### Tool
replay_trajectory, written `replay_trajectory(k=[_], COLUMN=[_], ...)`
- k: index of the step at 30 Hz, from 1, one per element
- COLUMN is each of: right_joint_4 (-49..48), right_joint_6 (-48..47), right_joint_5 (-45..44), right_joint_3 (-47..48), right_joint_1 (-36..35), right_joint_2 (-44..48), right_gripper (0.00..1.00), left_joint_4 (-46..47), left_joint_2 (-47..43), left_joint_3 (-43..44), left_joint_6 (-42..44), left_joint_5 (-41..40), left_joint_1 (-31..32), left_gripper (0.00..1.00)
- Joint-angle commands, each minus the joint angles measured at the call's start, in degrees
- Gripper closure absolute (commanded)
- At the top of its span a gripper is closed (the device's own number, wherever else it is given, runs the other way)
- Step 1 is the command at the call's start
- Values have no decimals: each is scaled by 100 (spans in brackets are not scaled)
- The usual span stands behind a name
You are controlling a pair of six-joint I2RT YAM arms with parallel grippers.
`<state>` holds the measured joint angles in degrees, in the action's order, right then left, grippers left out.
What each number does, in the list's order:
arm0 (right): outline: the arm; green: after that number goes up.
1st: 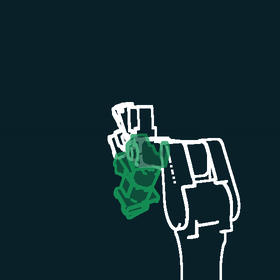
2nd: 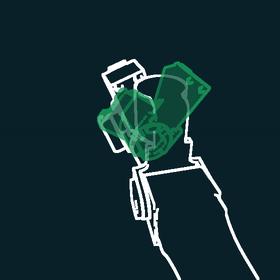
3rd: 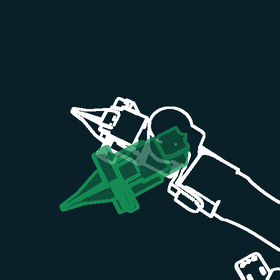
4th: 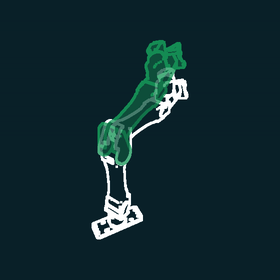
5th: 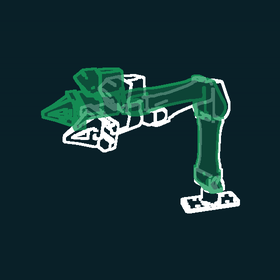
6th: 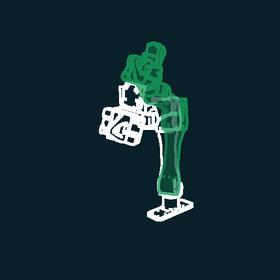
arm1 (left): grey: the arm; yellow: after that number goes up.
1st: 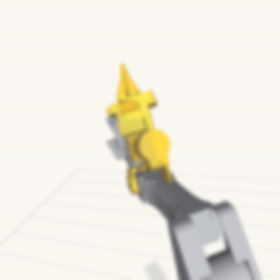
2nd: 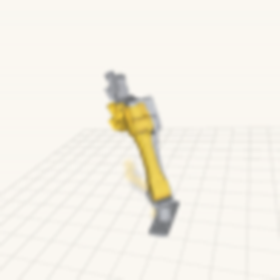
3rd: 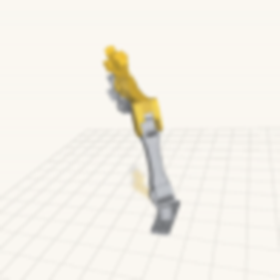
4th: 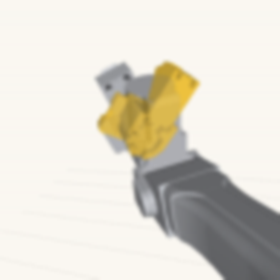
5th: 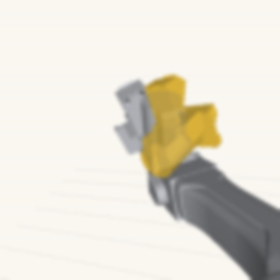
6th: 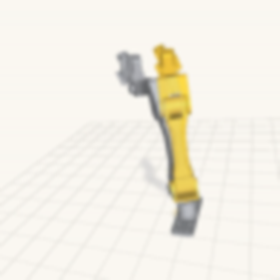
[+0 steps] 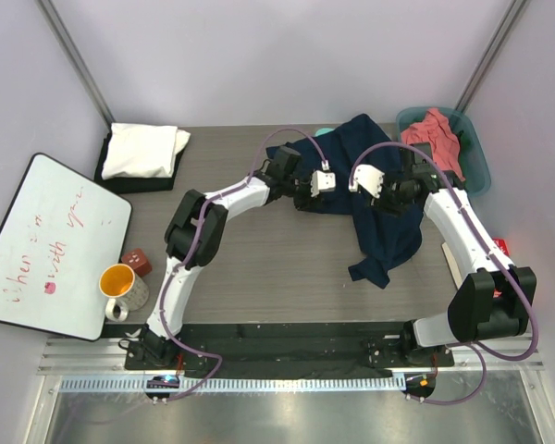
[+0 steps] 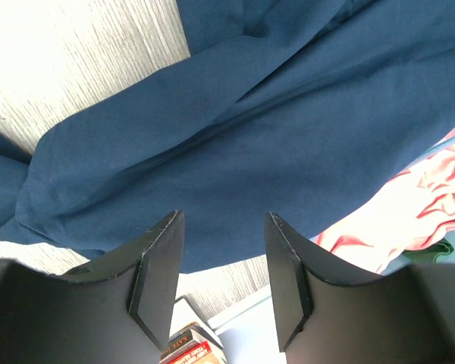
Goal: Fold and stack the t-shirts
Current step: Flatten out the tshirt
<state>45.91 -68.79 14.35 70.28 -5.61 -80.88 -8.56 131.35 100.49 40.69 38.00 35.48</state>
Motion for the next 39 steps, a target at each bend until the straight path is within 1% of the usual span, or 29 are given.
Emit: replay_trajectory(k=[1, 2, 4, 5, 10, 12, 14, 15, 17, 18, 19, 21, 22, 24, 25, 26, 28, 32, 33, 36, 39], right_joint_4=[-205, -205, -231, -240, -249, -249, -214, -144, 312, 487, 854, 1321, 1472, 1884, 2017, 2149, 2536, 3107, 3404, 3801, 3908], right_joint_6=[77, 85, 77, 77, 94, 112, 94, 33, -142, -273, -388, -607, -696, -985, -1082, -1197, -1442, -1645, -1698, -1760, -1769], right_joint_5=[-73, -81, -81, -90, -55, -64, -99, -99, 32, 76, 146, 340, 410, 647, 726, 806, 964, 1052, 1044, 1044, 1035], right_joint_3=[100, 91, 74, 65, -5, -41, -84, -111, -111, -111, -120, -137, -137, -103, -76, -41, 99, 363, 503, 741, 838], right_joint_1=[16, 24, 16, 16, 24, 16, 24, 16, 16, 16, 24, 24, 24, 16, 16, 16, -11, -151, -230, -396, -573], right_joint_2=[108, 125, 125, 143, 152, 178, 195, 222, 248, 266, 275, 292, 284, 275, 257, 205, 99, -322, -540, -1024, -1263], right_gripper=[49, 49, 49, 50, 50, 50, 49, 48, 46, 43, 41, 38, 37, 35, 34, 33, 32, 32, 32, 32, 32], left_joint_4=[135, 126, 135, 135, 249, 249, 336, 398, 539, 531, 531, 426, 260, 101, -65, -119, -303, -410, -410, -480, -454], left_joint_2=[57, 57, 57, 49, -39, -187, -346, -582, -829, -943, -1214, -1453, -1689, -1866, -2007, -2078, -2192, -2499, -2535, -2562, -2474], left_joint_3=[173, 173, 190, 208, 191, 147, 51, -81, -213, -327, -398, -547, -609, -749, -802, -864, -1048, -1408, -1548, -1690, -1752], left_joint_6=[-70, -61, -78, -113, -359, -377, -325, -272, -123, 34, 88, 211, 351, 527, 702, 747, 826, 853, 853, 809, 827], left_joint_5=[59, 59, 32, -29, -205, -415, -757, -1263, -1837, -2266, -2418, -2709, -2997, -3359, -3691, -3747, -4228, -4712, -4801, -5214, -5723], left_joint_1=[55, 64, 73, 99, 108, 108, 108, 99, 55, 20, -32, -217, -322, -402, -489, -525, -639, -745, -762, -797, -841], left_gripper=[66, 80, 95, 100, 100, 100, 100, 100, 100, 100, 100, 100, 100, 100, 100, 100, 100, 100, 100, 100, 100])
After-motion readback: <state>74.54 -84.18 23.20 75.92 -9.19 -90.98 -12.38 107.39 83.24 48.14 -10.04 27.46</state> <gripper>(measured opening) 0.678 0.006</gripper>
